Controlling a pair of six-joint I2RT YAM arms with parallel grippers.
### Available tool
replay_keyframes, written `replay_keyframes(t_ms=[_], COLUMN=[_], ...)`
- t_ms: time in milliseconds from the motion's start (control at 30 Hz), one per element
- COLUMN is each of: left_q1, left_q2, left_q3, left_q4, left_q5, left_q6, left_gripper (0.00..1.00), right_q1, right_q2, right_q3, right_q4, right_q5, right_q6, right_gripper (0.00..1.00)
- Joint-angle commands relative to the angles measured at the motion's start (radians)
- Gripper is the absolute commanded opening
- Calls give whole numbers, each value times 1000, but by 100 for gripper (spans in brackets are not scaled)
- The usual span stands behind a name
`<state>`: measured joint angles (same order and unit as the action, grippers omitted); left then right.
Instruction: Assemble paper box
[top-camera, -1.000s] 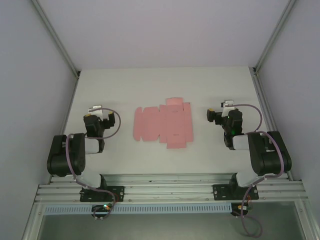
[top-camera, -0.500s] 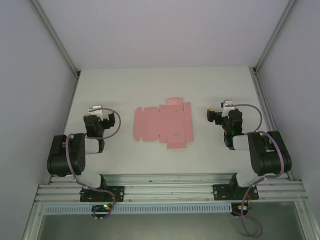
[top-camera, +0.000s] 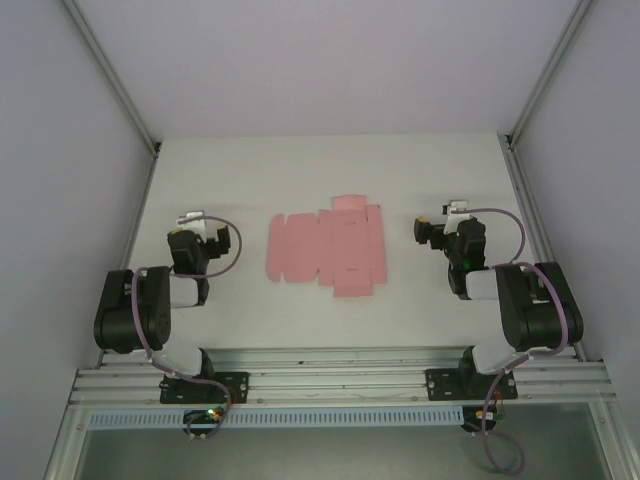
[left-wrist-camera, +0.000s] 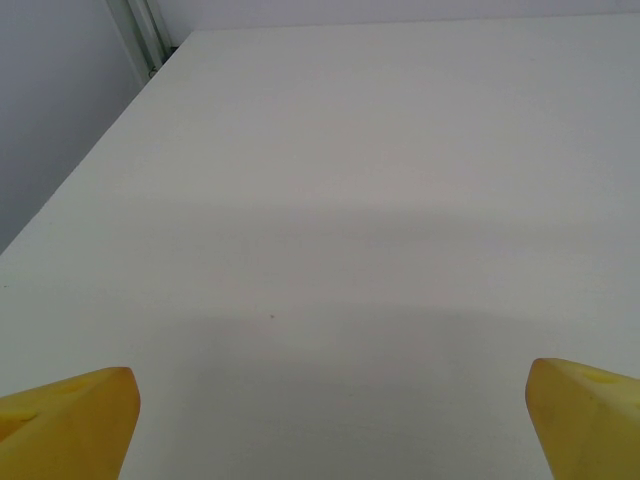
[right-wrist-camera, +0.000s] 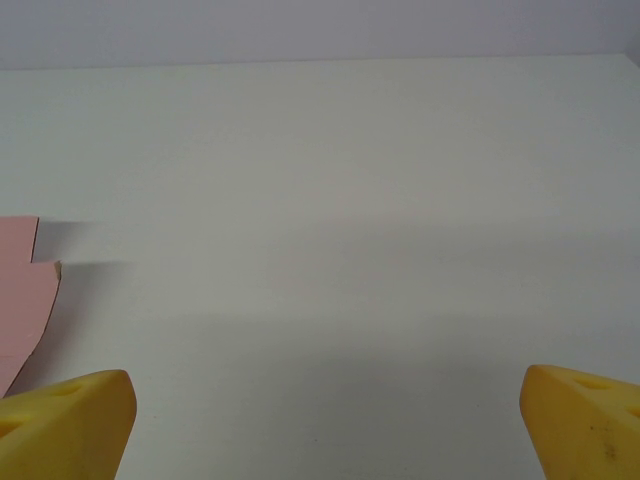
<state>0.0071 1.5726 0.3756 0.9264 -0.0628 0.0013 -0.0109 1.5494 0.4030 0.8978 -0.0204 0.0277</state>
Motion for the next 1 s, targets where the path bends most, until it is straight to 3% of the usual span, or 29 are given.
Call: replay_keyframes(t_ms=[0, 167, 267, 467, 567, 633, 800, 967], left_q1=[-2, -3, -3, -18, -29, -68, -177, -255], left_q2=[-6, -13, -86, -254, -295, -293, -237, -177], left_q3=[15, 17, 58, 160, 202, 228, 357, 395], left_q4=[3, 0, -137, -457, -551, -583, -789, -819], left_q5=[15, 8, -17, -38, 77, 97, 126, 227], left_q6=[18, 17, 3, -43, -123, -170, -272, -346], left_gripper=[100, 100, 100, 100, 100, 100, 100, 100], right_q1=[-7, -6, -5, 25, 103, 176, 310, 399], right_q2=[-5, -18, -95, -267, -279, -280, -233, -40], right_q3=[-1, 6, 26, 225, 343, 396, 473, 575], right_q4=[3, -14, -107, -626, -867, -953, -1011, -1038], right_q5=[-19, -23, -34, 53, 131, 164, 6, -116], right_q6=[11, 10, 3, 117, 185, 237, 369, 434], right_gripper=[100, 100, 100, 100, 100, 99, 100, 99])
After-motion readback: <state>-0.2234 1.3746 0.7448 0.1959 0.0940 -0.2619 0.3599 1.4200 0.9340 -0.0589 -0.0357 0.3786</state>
